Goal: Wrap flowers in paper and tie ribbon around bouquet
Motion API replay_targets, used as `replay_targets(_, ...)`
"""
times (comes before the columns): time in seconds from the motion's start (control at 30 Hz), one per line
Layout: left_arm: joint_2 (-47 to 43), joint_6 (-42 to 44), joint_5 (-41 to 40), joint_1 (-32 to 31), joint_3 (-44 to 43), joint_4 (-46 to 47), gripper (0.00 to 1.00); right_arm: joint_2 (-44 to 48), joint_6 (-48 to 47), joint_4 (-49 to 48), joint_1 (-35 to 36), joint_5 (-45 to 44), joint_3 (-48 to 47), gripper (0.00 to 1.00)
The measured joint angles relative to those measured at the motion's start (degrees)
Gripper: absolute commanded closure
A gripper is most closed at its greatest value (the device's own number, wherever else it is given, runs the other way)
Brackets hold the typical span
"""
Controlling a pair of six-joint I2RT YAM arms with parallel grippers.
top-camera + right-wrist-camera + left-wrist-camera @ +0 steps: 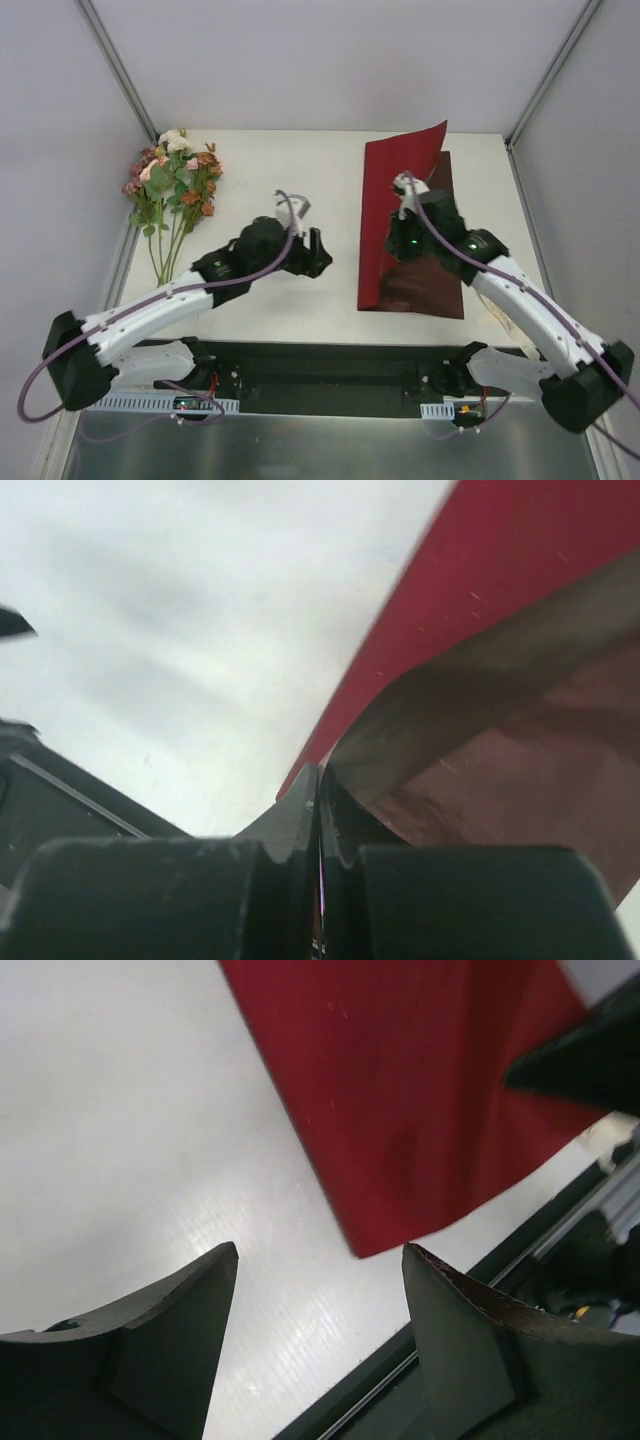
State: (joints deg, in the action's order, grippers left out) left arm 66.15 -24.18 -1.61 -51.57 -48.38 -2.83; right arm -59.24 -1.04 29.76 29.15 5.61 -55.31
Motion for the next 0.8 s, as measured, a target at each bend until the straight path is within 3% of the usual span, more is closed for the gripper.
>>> replay_targets(0.1,-10.6,-6.3,-0.9,5.2,2.9,-3.8,0.29,-9.7,-1.3,2.0,12.4,-6.6,-8.3,0.99)
replay_targets(0.23,-23.0,-12.9,-3.8,12.6,4.4,-11.1,0.28,-24.0,-2.4,4.0,22.2,-10.5,-19.9,0.97)
replay_targets(0.37,-28.5,-15.6,-6.3,18.4,3.2,-19.7,0.28,-36.7,-2.5,3.1,25.4,-8.9,-29.2,0.89)
replay_targets(0.5,-33.0,-17.0,-9.4,19.4,2.8,-27.6,0.27,-47.0,-1.4,0.9,25.5,-2.9,-37.1,0.84)
replay_targets(0.53,-35.0,-17.2,-9.9,19.4,2.8,-29.0,0.25,-49.6,-0.8,0.2,25.4,-0.8,-39.4,0.79)
replay_targets(0.67,-42.6,-17.4,-12.3,19.4,2.8,-31.2,0.17,-56.5,2.3,-2.8,25.3,7.1,-44.5,0.32)
replay_targets(0.77,-43.1,-17.0,-12.3,19.4,2.3,-31.9,0.13,-54.7,4.6,-4.1,24.3,11.5,-41.2,0.12)
replay_targets(0.8,-41.9,-16.9,-12.0,19.4,2.1,-32.1,0.13,-52.0,5.2,-4.7,23.5,11.8,-38.0,0.11)
